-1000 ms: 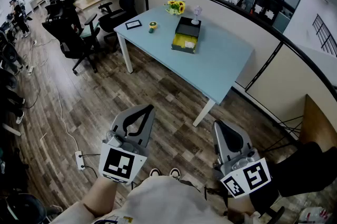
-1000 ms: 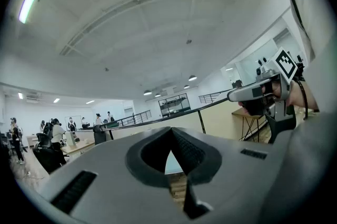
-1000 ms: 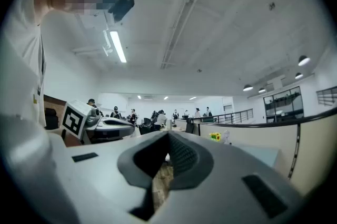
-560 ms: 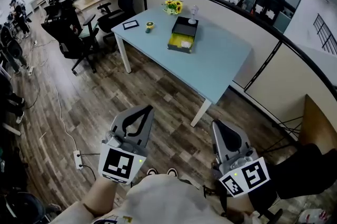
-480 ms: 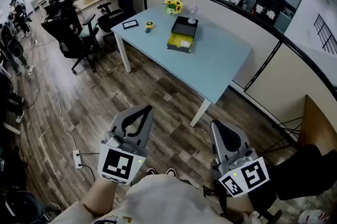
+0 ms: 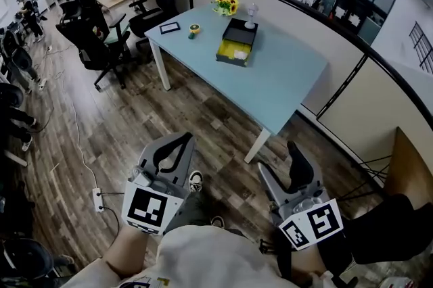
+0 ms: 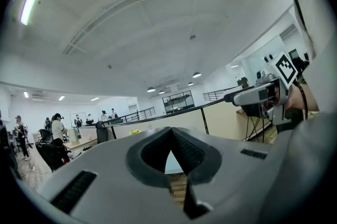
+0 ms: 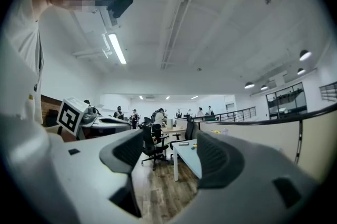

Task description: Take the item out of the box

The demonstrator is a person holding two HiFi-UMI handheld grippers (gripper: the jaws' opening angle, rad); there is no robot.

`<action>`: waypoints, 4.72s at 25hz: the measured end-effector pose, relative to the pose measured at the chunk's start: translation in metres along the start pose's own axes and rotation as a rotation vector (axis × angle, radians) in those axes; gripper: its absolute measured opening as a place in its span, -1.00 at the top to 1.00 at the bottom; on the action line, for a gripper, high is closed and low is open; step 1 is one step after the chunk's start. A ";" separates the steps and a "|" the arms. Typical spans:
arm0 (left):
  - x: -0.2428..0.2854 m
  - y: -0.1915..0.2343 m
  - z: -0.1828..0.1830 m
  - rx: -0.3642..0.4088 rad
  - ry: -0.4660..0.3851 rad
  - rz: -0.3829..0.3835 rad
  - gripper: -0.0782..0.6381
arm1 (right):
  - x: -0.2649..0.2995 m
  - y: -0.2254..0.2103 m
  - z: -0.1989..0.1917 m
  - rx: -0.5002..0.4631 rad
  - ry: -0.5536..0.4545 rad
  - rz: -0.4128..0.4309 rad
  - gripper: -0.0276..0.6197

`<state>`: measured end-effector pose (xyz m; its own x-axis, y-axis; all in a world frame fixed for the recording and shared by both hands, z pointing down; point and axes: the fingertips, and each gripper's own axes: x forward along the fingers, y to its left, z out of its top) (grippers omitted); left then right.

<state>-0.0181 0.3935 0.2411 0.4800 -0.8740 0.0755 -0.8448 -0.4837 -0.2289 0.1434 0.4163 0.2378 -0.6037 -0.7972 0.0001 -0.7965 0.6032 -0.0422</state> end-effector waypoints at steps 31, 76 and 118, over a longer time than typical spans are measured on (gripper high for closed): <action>0.254 0.215 -0.087 -0.015 0.098 -0.117 0.77 | 0.310 -0.148 -0.061 0.137 0.229 -0.121 -0.08; 0.627 0.279 -0.270 -0.058 0.503 -0.210 0.77 | 0.575 -0.436 -0.279 0.321 0.625 -0.089 -0.08; 0.657 0.317 -0.418 -0.087 0.729 -0.420 0.78 | 0.642 -0.458 -0.457 0.042 1.195 -0.169 0.20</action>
<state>-0.0699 -0.3535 0.6240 0.5106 -0.4175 0.7517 -0.6598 -0.7508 0.0311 0.1055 -0.3604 0.7141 -0.1594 -0.3258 0.9319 -0.8801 0.4745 0.0153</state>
